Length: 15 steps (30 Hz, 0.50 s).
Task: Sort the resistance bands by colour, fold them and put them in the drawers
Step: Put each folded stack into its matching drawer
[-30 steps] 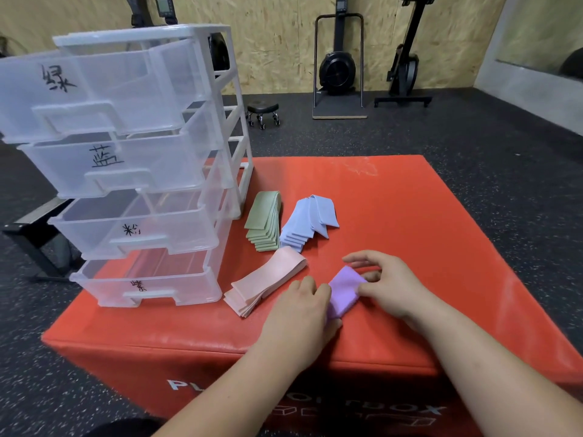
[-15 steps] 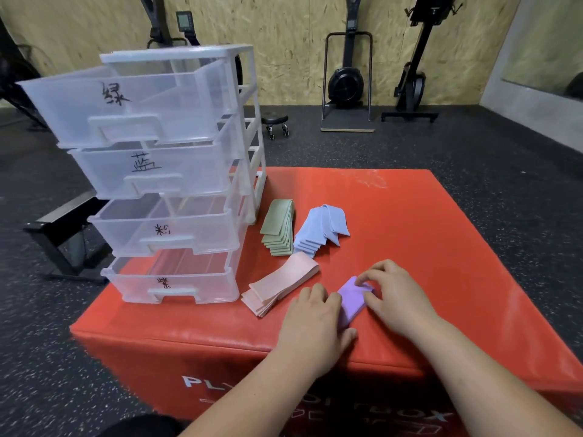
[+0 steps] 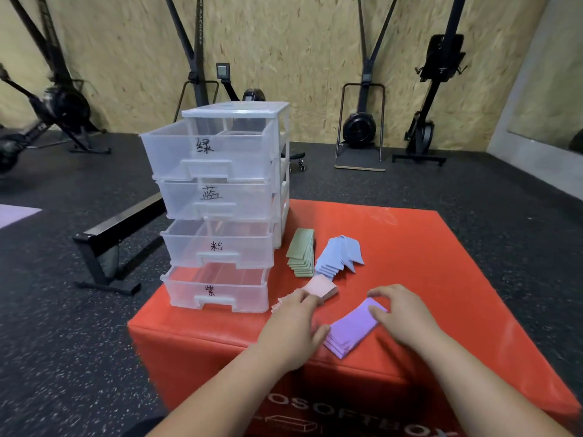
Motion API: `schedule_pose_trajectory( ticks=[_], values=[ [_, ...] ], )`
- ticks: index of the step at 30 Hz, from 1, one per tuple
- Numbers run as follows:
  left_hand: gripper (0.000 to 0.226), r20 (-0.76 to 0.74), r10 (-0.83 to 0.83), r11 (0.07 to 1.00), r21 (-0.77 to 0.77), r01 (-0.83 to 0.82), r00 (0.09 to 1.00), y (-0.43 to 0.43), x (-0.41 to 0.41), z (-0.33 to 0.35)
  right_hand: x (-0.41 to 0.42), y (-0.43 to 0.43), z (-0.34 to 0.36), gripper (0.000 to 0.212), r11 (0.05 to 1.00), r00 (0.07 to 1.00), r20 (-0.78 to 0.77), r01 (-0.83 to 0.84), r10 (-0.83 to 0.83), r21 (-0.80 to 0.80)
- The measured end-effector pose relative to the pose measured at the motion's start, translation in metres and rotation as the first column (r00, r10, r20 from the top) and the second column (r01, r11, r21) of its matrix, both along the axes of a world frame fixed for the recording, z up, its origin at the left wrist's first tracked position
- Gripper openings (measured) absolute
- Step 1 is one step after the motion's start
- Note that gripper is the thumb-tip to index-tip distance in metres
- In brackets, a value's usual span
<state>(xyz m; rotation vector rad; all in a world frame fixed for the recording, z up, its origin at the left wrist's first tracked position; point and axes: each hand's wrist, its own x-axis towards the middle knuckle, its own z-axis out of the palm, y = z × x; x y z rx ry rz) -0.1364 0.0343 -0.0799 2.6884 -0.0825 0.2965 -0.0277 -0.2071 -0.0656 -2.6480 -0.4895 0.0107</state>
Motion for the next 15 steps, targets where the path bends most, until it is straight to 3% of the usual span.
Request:
schedule_pose_trajectory(
  ticks=[7, 15],
  values=[
    [0.059, -0.104, 0.107, 0.987, -0.107, -0.118, 0.989, 0.014, 0.092, 0.043, 0.076, 0.049, 0.048, 0.047, 0.979, 0.986, -0.058, -0.161, 0.154, -0.122],
    [0.059, -0.221, 0.329, 0.912, -0.177, -0.369, 0.918, 0.036, 0.191, 0.030, 0.182, 0.114, 0.053, 0.055, 0.962, 0.971, -0.103, -0.229, 0.215, -0.152]
  ],
)
